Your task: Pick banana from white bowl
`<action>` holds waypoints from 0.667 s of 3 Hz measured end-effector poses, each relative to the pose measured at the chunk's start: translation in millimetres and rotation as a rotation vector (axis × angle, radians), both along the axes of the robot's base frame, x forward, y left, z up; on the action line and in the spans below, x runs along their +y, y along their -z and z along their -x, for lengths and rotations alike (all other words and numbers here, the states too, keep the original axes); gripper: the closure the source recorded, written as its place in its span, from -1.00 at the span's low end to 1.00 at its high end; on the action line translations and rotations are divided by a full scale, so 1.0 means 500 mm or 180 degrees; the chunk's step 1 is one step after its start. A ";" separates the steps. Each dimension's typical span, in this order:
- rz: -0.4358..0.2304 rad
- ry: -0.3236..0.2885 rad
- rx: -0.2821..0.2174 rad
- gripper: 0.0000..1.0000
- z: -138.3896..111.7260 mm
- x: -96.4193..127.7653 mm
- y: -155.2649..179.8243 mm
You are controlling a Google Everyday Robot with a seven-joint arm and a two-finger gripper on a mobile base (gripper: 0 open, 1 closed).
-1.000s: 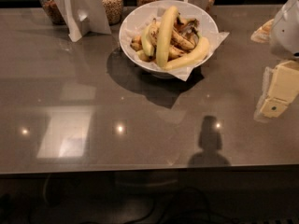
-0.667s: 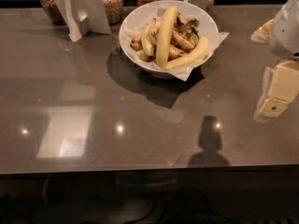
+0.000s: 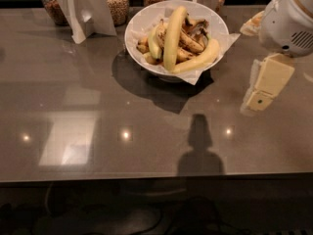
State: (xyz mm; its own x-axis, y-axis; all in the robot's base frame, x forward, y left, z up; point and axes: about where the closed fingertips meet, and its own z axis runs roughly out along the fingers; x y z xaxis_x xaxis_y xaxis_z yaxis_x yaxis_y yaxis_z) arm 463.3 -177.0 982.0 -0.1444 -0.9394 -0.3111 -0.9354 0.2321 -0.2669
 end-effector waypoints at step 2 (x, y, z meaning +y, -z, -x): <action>-0.0470 0.0085 -0.0070 -1.00 -0.100 0.135 -0.016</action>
Offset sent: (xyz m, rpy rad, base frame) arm 0.0854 0.1024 0.0085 0.2298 -0.0166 -0.0874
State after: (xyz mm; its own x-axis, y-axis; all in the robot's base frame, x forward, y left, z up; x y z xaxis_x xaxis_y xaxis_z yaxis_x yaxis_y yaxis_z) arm 513.6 -109.7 990.2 -0.1603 -0.8791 -0.4489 -0.9227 0.2950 -0.2483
